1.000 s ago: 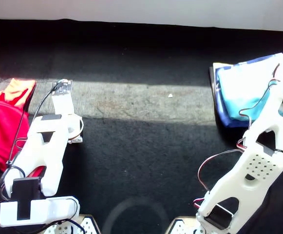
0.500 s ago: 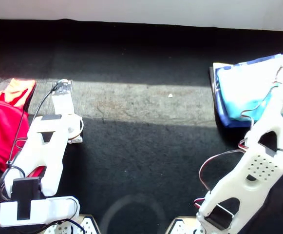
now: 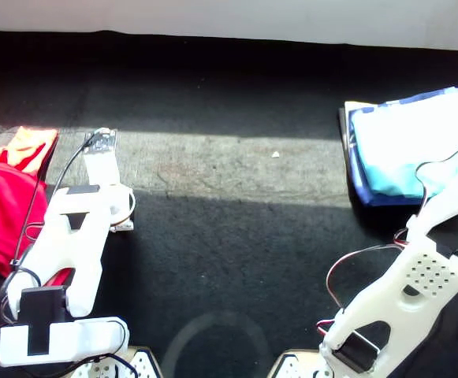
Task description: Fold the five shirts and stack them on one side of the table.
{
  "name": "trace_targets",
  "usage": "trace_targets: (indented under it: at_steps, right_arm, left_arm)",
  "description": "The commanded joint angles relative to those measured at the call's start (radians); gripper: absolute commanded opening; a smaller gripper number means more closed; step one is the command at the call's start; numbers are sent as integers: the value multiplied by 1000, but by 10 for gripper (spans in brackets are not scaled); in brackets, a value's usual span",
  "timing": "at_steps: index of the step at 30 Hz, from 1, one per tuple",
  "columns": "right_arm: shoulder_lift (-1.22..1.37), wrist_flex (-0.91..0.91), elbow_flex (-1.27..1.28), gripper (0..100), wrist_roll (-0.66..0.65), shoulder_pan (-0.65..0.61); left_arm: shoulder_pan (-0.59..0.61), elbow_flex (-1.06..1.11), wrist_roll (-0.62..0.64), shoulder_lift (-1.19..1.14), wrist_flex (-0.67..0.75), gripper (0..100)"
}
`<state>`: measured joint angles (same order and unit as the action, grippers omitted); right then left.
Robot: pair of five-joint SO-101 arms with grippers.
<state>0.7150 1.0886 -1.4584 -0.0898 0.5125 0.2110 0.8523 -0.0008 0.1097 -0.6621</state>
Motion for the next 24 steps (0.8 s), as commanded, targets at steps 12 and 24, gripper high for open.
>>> trace_targets:
  at_steps: [12, 24]
  right_arm:
    - [-65, 562, -291, 98, -69, -76]
    - [-320, 676, -185, 101, -157, -271]
  left_arm:
    - [173, -228, 0, 58, -338, 11]
    - [615, -786, -55, 48, -815, 199]
